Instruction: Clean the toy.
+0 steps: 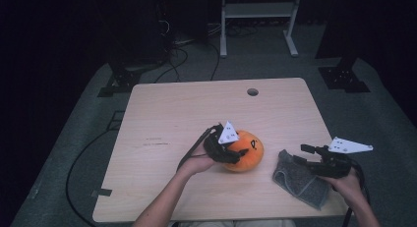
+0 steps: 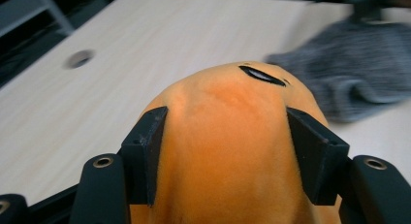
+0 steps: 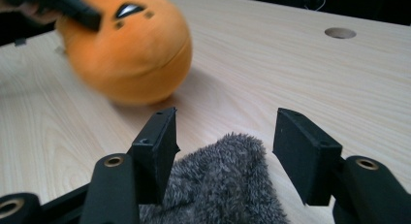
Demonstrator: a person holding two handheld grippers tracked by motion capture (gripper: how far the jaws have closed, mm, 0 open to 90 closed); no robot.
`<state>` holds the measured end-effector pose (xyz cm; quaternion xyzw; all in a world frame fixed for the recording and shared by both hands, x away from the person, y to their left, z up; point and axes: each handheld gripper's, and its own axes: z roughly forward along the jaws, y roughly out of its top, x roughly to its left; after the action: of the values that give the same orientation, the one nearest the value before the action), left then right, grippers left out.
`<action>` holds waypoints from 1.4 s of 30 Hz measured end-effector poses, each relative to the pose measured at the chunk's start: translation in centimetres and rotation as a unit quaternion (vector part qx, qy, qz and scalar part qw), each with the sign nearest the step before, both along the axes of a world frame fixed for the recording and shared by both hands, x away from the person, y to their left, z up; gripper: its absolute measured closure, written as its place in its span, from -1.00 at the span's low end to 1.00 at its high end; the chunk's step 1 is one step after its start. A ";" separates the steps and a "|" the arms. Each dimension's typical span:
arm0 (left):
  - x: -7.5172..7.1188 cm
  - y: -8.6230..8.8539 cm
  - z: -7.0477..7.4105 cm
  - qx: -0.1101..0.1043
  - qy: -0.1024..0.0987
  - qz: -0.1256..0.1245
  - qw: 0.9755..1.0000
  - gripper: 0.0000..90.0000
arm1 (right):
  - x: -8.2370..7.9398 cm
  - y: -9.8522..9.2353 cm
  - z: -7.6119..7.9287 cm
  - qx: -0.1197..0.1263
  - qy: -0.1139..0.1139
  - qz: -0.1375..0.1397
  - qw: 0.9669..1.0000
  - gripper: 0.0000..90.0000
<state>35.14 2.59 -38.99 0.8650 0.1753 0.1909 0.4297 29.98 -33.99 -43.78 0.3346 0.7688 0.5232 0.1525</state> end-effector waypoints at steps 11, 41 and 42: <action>2.6 1.7 -1.9 -0.006 0.036 0.071 0.997 -0.56 | 0.0 0.7 -0.4 -0.019 0.013 0.007 1.000 -0.12; -1.3 6.2 -1.4 -0.030 0.021 0.081 0.996 -0.86 | -0.8 0.4 -0.7 -0.025 0.009 -0.001 1.000 -0.19; -1.5 6.4 -1.4 -0.028 0.020 0.081 0.996 -0.86 | -0.8 0.4 -0.7 -0.026 0.010 -0.001 1.000 -0.19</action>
<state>33.64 8.96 -40.42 0.8390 0.2592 0.2026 0.4335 29.19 -33.61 -44.52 0.3367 0.7831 0.4997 0.1537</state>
